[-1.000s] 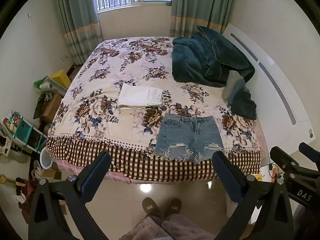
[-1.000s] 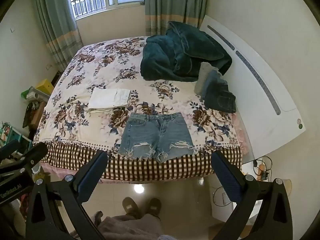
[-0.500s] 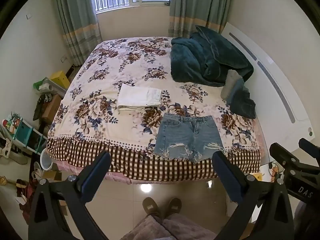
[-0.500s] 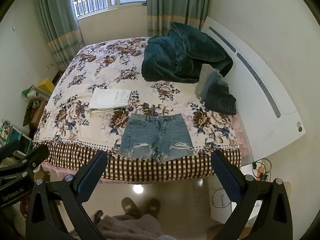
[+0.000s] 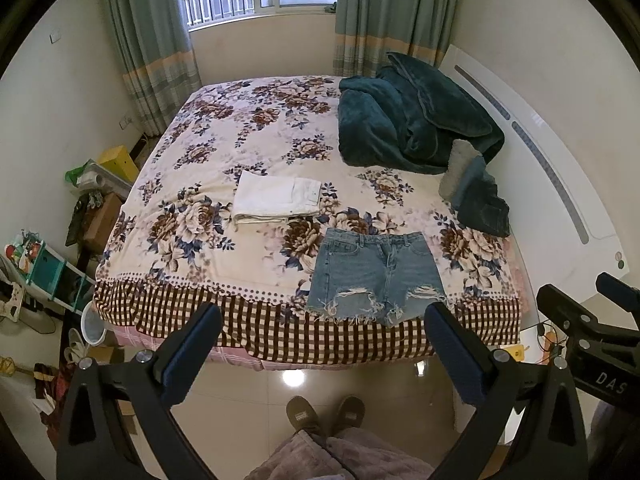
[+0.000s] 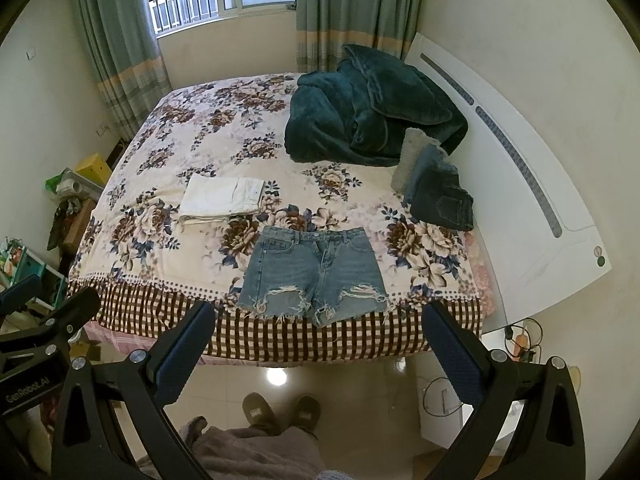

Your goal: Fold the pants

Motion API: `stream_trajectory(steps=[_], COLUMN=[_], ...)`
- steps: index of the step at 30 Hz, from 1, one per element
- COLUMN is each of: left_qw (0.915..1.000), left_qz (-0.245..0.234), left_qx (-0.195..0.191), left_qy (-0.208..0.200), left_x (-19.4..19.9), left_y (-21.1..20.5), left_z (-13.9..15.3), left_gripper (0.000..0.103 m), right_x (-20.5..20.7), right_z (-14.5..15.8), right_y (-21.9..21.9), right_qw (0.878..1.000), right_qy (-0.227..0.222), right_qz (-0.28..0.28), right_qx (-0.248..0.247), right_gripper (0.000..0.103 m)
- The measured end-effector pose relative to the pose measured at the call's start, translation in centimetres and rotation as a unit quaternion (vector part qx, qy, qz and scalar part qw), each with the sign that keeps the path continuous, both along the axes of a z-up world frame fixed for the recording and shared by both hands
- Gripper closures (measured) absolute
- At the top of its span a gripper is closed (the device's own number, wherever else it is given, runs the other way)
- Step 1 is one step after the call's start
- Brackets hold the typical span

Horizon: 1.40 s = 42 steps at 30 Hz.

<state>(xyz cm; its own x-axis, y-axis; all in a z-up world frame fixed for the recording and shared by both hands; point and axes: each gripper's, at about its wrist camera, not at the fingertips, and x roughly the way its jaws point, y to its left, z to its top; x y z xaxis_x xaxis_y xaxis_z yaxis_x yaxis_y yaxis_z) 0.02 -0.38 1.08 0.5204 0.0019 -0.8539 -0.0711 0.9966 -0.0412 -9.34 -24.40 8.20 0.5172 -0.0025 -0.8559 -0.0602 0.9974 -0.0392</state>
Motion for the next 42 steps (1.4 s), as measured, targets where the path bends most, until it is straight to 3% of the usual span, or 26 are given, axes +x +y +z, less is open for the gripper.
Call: stream_trajectory(steps=[42], left_qw=[1.0], left_qz=[0.0], left_qx=[0.001], left_qy=[-0.005], left_x=[0.6], left_y=[0.0], left_z=[0.7], left_gripper=[0.0], right_x=[1.3], right_z=[1.3], right_y=[0.3], right_qw=[1.0], right_qy=[-0.003], right_qz=[0.003], right_qx=[0.007], right_gripper=[0.0])
